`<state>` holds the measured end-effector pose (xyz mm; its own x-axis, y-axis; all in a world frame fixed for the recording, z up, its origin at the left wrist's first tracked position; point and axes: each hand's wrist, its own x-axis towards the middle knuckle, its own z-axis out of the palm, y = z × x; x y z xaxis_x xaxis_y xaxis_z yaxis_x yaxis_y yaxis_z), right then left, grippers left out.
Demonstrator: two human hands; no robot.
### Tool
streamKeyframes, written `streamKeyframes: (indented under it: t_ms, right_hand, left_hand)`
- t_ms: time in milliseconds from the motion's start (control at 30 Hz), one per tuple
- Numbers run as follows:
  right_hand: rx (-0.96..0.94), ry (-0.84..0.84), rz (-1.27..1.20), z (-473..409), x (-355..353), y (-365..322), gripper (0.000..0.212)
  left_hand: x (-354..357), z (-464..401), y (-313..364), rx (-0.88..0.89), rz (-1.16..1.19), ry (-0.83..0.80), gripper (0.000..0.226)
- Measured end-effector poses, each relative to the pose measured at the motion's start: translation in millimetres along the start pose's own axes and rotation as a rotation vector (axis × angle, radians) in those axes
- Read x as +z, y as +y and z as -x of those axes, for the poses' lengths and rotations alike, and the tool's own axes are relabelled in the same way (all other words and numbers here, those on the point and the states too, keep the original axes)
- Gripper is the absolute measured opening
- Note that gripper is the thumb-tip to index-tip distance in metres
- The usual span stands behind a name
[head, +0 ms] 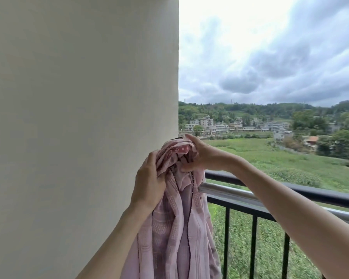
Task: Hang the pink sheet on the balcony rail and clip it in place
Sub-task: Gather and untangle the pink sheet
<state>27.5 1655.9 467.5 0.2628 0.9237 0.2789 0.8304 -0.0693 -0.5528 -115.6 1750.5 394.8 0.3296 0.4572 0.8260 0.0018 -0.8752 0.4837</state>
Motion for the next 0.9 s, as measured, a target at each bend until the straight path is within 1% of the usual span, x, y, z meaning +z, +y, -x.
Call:
streamKeyframes:
  t_ms: [67,100,200,267,333,400,500,567,600,633,667,733,767,800,833,867,900]
  right_hand:
    - [0.032,0.025,0.008,-5.3,-0.4,0.4,0.109]
    - [0.041,0.038,0.015,-7.6,-0.2,0.8,0.106]
    - [0.036,0.098,0.087,-10.9,3.8,3.8,0.079]
    - [0.016,0.209,0.126,-14.5,4.9,5.2,0.059]
    - [-0.048,0.365,0.159,-23.5,0.3,5.7,0.043]
    - [-0.120,0.531,0.174,-37.7,-10.4,4.8,0.031]
    - [-0.253,0.700,0.223,-55.7,-31.3,-0.9,0.023]
    - [-0.316,0.731,0.235,-56.6,-45.8,-3.0,0.028]
    - [-0.318,0.708,0.218,-53.1,-51.8,-1.4,0.032]
    - [-0.289,0.647,0.198,-47.3,-56.1,1.8,0.038]
    - [-0.230,0.543,0.192,-39.4,-59.2,6.3,0.042]
    - [-0.043,0.245,0.199,-21.1,-63.0,17.7,0.049]
    - [0.079,0.094,0.167,-11.6,-63.4,22.7,0.050]
    - [0.192,-0.018,0.120,-2.0,-62.7,25.9,0.050]
    - [0.276,-0.068,0.098,5.6,-61.3,29.2,0.048]
    - [0.328,-0.059,0.118,12.4,-60.4,32.2,0.046]
    - [0.359,-0.013,0.160,17.1,-60.2,35.8,0.044]
  left_hand:
    - [0.4,-3.2,0.0,-0.004,0.011,0.003,0.043]
    - [0.3,-5.1,-0.4,-0.008,0.011,0.003,0.043]
    - [-1.8,-11.4,-2.8,-0.007,-0.013,0.005,0.043]
    - [-5.9,-18.9,-2.1,0.009,-0.050,0.016,0.043]
    - [-12.3,-30.9,2.6,0.035,-0.088,0.045,0.042]
    - [-18.5,-46.7,10.9,0.072,-0.114,0.089,0.042]
    - [-22.9,-69.7,29.1,0.105,-0.112,0.115,0.042]
    - [-23.4,-80.0,41.2,0.096,-0.068,0.088,0.042]
    - [-22.9,-82.6,45.0,0.083,-0.034,0.047,0.042]
    - [-22.0,-83.2,46.5,0.056,0.011,-0.016,0.044]
    - [-19.9,-81.0,45.8,0.014,0.074,-0.093,0.046]
    - [-11.9,-70.3,40.5,-0.085,0.182,-0.234,0.051]
    - [-5.9,-63.9,38.3,-0.129,0.215,-0.281,0.047]
    - [0.6,-58.5,36.8,-0.163,0.237,-0.310,0.040]
    - [7.2,-54.7,35.9,-0.183,0.255,-0.325,0.034]
    - [12.8,-52.8,35.4,-0.192,0.269,-0.332,0.031]
    - [17.2,-53.1,36.1,-0.191,0.275,-0.340,0.032]
